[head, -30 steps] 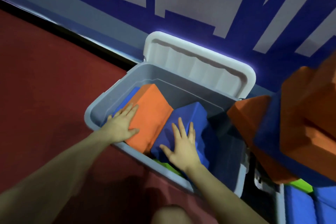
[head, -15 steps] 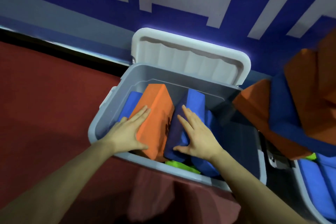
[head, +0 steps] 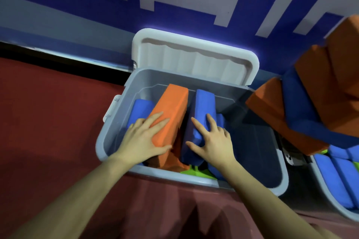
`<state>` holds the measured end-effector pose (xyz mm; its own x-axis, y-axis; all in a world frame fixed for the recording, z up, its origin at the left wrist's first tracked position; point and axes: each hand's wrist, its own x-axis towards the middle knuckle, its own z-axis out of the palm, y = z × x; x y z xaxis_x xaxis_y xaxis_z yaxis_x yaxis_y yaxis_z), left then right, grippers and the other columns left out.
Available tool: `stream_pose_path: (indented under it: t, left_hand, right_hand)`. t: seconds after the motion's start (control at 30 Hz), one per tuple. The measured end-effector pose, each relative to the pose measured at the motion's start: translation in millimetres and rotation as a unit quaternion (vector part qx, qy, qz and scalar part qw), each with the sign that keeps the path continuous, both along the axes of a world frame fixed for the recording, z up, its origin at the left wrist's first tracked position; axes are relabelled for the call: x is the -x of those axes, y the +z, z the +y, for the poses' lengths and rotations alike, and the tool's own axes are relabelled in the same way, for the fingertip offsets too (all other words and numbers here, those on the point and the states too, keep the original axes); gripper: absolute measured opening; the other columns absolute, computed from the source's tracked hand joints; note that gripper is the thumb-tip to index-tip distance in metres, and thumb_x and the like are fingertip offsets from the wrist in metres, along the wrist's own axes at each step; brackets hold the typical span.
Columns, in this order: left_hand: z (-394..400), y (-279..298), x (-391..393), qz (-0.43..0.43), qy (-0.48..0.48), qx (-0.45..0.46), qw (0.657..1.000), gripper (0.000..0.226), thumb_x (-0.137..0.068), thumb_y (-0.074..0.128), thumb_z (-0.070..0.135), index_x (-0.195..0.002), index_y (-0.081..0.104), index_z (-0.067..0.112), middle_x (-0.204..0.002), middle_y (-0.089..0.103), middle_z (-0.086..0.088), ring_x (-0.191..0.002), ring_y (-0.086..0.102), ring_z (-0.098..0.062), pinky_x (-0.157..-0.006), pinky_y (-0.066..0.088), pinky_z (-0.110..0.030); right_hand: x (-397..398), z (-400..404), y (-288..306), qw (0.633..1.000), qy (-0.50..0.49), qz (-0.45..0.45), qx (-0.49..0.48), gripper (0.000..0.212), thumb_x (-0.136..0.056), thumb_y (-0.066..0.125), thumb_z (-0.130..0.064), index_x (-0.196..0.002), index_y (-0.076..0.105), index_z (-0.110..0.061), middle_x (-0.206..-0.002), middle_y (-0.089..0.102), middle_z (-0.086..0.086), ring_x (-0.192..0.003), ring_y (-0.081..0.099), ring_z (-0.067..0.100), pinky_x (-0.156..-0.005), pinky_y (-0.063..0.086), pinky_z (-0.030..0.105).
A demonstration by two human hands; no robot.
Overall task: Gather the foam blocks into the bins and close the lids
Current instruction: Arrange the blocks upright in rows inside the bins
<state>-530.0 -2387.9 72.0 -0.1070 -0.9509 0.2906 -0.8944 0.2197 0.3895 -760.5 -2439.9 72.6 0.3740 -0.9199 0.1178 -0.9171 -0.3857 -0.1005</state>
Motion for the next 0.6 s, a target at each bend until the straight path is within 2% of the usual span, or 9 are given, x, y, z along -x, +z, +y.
stream_pose_path:
  t: [0.07, 0.13, 0.17, 0.23, 0.33, 0.43, 0.47, 0.53, 0.6]
  left_hand:
    - [-2, 7, 5, -0.011, -0.012, -0.053, 0.998, 0.091, -0.059, 0.041, 0.079, -0.142, 0.04, 0.041, -0.153, 0.03, 0.016, -0.114, 0.053, -0.03, -0.093, 0.046, -0.044]
    - [-2, 3, 2, -0.024, -0.051, -0.134, 0.989, 0.098, -0.055, 0.036, 0.083, -0.146, 0.015, 0.052, -0.154, -0.001, 0.03, -0.125, 0.045, -0.025, -0.1, 0.041, -0.042]
    - [-2, -1, 0, -0.022, -0.075, -0.148, 0.986, 0.099, -0.056, 0.037, 0.083, -0.145, 0.007, 0.054, -0.152, -0.012, 0.033, -0.128, 0.043, -0.024, -0.102, 0.04, -0.041]
    - [-2, -5, -1, -0.017, -0.1, -0.151, 0.983, 0.096, -0.059, 0.039, 0.08, -0.145, 0.004, 0.054, -0.149, -0.019, 0.036, -0.13, 0.041, -0.024, -0.105, 0.037, -0.039]
    - [-1, 9, 8, -0.018, -0.073, -0.142, 0.987, 0.095, -0.06, 0.033, 0.078, -0.147, 0.011, 0.047, -0.148, -0.014, 0.033, -0.128, 0.042, -0.022, -0.109, 0.03, -0.034]
    - [-1, 26, 16, -0.034, -0.041, -0.113, 0.992, 0.091, -0.065, 0.035, 0.076, -0.148, 0.021, 0.041, -0.15, -0.008, 0.027, -0.13, 0.04, -0.024, -0.111, 0.022, -0.035]
    - [-3, 31, 15, -0.028, -0.032, -0.082, 0.996, 0.09, -0.066, 0.035, 0.077, -0.147, 0.027, 0.039, -0.152, 0.0, 0.024, -0.13, 0.042, -0.027, -0.112, 0.022, -0.039]
    - [-9, 40, 11, -0.008, -0.023, 0.005, 1.0, 0.082, -0.069, 0.04, 0.074, -0.14, 0.047, 0.032, -0.152, 0.027, 0.014, -0.121, 0.054, -0.034, -0.109, 0.031, -0.05]
    - [-18, 54, 9, 0.01, -0.011, 0.073, 0.997, 0.074, -0.07, 0.048, 0.069, -0.128, 0.061, 0.026, -0.142, 0.049, 0.006, -0.111, 0.062, -0.035, -0.1, 0.041, -0.056]
  right_hand:
    - [-5, -5, 8, 0.999, -0.013, 0.024, -0.022, 0.078, -0.075, 0.046, -0.076, -0.145, 0.034, -0.042, -0.154, 0.029, 0.014, -0.109, 0.056, 0.041, -0.094, 0.044, 0.049]
    - [-2, -7, 8, 0.997, -0.004, 0.045, -0.07, 0.083, -0.078, 0.053, -0.073, -0.149, 0.019, -0.044, -0.16, 0.011, 0.009, -0.124, 0.045, 0.039, -0.104, 0.035, 0.045]
    - [-1, -5, 7, 0.997, 0.005, 0.039, -0.073, 0.083, -0.08, 0.055, -0.07, -0.15, 0.018, -0.044, -0.161, 0.008, 0.009, -0.126, 0.042, 0.04, -0.105, 0.033, 0.045]
    - [3, 1, 1, 0.998, 0.01, 0.019, -0.065, 0.081, -0.081, 0.056, -0.066, -0.149, 0.021, -0.042, -0.161, 0.008, 0.01, -0.126, 0.041, 0.042, -0.108, 0.028, 0.05]
    - [8, 7, -1, 0.997, -0.011, 0.013, -0.076, 0.076, -0.082, 0.054, -0.066, -0.149, 0.024, -0.043, -0.161, 0.01, 0.008, -0.13, 0.038, 0.04, -0.111, 0.014, 0.06]
    - [11, 11, 13, 0.998, 0.012, -0.012, -0.053, 0.076, -0.077, 0.041, -0.073, -0.145, 0.036, -0.039, -0.157, 0.026, 0.01, -0.122, 0.047, 0.044, -0.108, 0.014, 0.068]
    - [13, 12, 19, 0.999, 0.021, -0.025, -0.04, 0.075, -0.077, 0.039, -0.072, -0.144, 0.04, -0.037, -0.154, 0.031, 0.011, -0.118, 0.051, 0.044, -0.105, 0.015, 0.071]
    - [14, 8, 39, 0.998, 0.041, -0.048, 0.002, 0.071, -0.079, 0.04, -0.07, -0.141, 0.045, -0.035, -0.151, 0.038, 0.013, -0.112, 0.055, 0.044, -0.101, 0.019, 0.074]
    - [16, -3, 67, 0.995, 0.058, -0.061, 0.045, 0.07, -0.081, 0.042, -0.069, -0.141, 0.045, -0.034, -0.15, 0.039, 0.013, -0.112, 0.056, 0.043, -0.101, 0.02, 0.074]
